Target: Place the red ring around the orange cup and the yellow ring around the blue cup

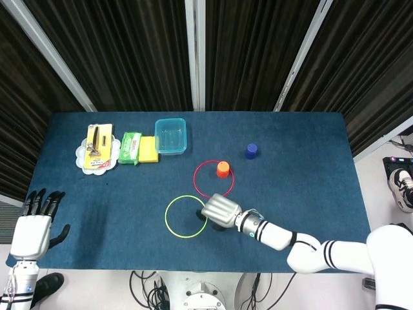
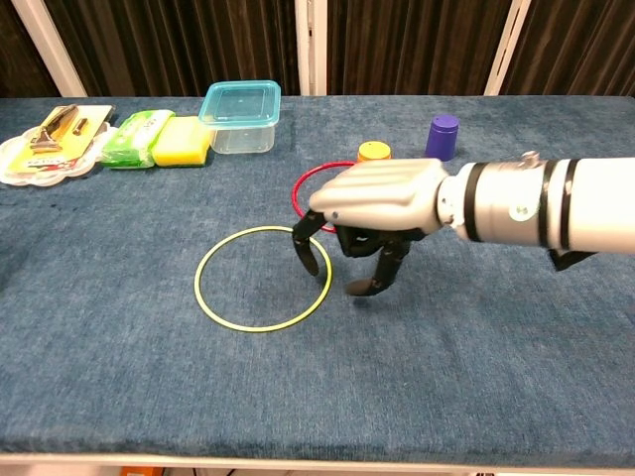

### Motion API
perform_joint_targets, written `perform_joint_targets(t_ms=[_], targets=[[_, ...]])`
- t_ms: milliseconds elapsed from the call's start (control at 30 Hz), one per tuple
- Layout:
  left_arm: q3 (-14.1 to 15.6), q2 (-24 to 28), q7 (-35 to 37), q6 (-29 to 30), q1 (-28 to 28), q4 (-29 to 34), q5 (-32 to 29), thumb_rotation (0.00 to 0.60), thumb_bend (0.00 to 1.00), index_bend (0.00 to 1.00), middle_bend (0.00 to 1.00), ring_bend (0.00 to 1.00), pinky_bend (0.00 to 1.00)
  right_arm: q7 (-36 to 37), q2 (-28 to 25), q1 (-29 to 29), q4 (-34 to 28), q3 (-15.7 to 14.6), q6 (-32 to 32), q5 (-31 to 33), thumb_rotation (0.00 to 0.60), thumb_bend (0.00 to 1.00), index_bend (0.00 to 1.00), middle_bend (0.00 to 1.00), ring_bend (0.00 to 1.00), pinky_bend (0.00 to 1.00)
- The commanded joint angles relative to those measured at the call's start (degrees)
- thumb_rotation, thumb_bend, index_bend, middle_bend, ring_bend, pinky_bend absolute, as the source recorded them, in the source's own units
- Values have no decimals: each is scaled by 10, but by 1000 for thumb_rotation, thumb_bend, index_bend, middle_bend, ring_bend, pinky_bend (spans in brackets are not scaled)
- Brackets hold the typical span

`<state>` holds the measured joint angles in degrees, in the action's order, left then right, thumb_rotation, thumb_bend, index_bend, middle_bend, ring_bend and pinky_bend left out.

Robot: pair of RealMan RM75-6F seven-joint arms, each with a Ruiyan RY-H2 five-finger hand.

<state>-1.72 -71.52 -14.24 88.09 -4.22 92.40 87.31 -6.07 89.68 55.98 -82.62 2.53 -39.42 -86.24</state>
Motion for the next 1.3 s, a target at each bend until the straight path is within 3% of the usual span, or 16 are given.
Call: perform_joint_targets(t_ms=[33,633,933,1300], targets=[[0,0,2,0,0,-1,-1,600,264,123,124,5,0,-9,15,3,16,2,-3,1,600,242,431,989,1000,1000],[0,-6,19,-6,0,-16,-5,600,263,123,124,6,0,-17,45,9,45,-4,6,8,600,275,474,989,1000,1000],[0,-8,26,-8,1,-23,-6,600,263,123,124,6,0,-21,63,1,61,-6,-11,9,600,325,588,989,1000,1000],[0,-6,30,-5,2,-25,-3,600,263,123,124,5,0,-2,18,-19,24,11,-47,21,600,348,638,989,1000,1000]])
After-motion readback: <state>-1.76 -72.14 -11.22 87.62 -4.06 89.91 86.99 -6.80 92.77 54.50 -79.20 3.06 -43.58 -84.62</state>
